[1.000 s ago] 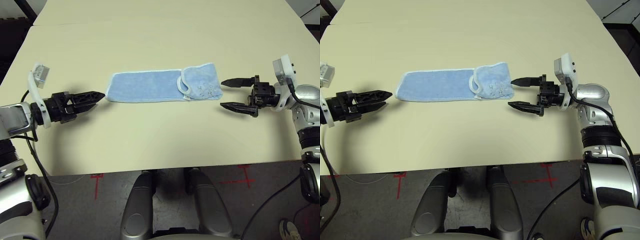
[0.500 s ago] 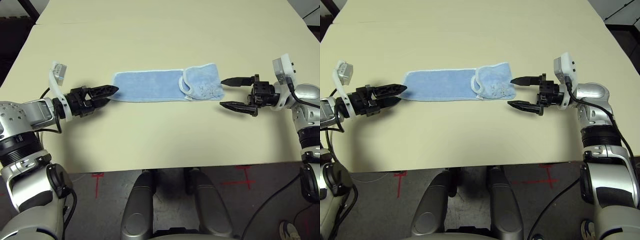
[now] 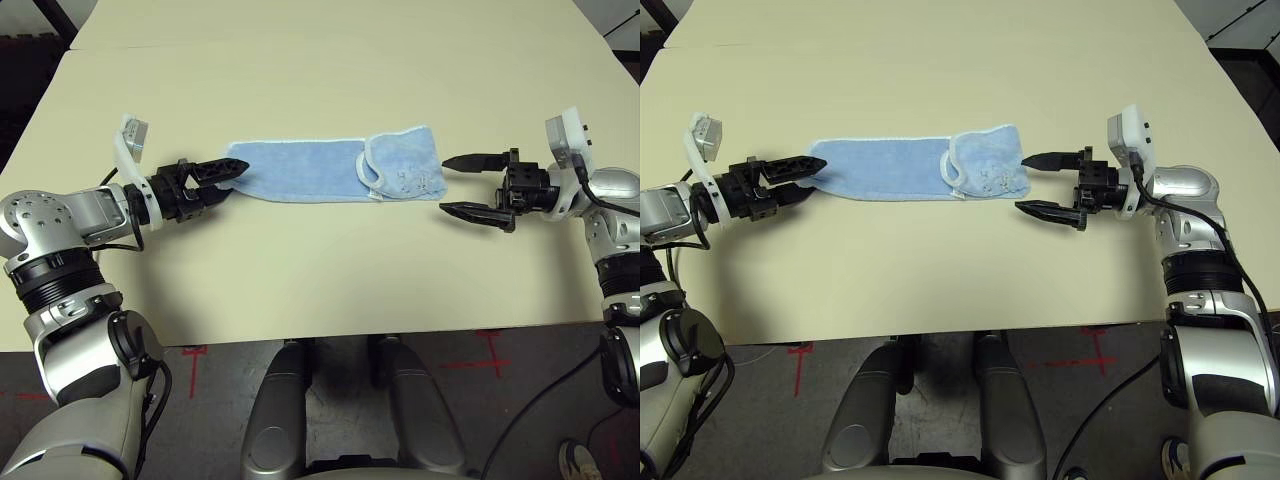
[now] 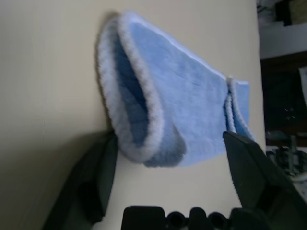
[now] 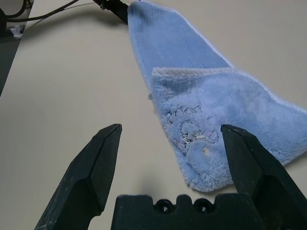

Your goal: Fold the towel and set it aside.

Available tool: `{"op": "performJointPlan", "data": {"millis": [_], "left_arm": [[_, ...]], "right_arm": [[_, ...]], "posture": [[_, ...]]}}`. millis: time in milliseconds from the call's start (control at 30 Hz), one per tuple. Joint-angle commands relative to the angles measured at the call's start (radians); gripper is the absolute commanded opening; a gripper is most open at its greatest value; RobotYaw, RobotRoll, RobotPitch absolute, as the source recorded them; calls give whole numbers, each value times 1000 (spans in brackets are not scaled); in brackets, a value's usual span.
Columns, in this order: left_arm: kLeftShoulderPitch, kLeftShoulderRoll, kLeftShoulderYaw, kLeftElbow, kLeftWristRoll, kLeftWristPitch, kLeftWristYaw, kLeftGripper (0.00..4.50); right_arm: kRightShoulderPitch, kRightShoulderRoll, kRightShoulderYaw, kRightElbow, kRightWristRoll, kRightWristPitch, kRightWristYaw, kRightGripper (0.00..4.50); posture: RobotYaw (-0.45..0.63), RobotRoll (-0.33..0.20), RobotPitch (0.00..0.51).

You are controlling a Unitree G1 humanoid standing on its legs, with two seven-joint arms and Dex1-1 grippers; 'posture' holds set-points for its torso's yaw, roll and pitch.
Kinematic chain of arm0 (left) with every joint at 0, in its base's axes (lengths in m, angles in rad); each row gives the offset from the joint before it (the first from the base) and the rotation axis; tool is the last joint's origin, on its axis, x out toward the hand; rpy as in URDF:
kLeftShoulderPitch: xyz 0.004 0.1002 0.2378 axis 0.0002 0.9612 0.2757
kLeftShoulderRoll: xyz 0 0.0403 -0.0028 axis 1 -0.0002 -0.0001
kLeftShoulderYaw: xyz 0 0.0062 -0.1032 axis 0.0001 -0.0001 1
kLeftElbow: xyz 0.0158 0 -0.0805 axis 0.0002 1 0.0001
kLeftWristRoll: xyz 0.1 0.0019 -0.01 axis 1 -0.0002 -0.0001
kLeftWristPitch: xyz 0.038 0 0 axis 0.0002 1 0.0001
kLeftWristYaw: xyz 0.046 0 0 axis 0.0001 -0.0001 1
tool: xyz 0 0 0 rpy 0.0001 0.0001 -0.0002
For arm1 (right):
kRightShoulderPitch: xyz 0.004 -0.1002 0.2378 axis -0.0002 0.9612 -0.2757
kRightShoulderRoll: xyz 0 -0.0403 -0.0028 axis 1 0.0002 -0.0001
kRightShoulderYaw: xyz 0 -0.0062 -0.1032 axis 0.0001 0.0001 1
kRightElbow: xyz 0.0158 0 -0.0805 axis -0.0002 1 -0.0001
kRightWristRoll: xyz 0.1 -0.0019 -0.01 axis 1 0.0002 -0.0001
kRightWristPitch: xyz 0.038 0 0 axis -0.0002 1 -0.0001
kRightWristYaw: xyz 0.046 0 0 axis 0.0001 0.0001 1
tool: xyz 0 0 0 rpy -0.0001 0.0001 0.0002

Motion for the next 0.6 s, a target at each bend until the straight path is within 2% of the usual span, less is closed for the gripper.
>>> {"op": "performJointPlan", "data": {"millis": [33, 267, 467, 600], "left_arm": [[27, 29, -10, 29, 17, -15, -1, 2769], [31, 47, -17, 49, 11, -45, -4, 86], [27, 37, -8, 56, 5, -53, 0, 38], [39, 72, -22, 66, 9, -65, -22, 38]], "right_arm": [[23, -15, 9, -20, 3, -2, 4, 4500], [23, -17, 12, -20, -1, -7, 5, 4500], [17, -24, 11, -13, -4, -12, 5, 4500], [11, -25, 12, -5, -6, -16, 4, 4500]], "posture": [[97, 0, 297], [95, 0, 292], [94, 0, 292], [98, 0, 286]]}}
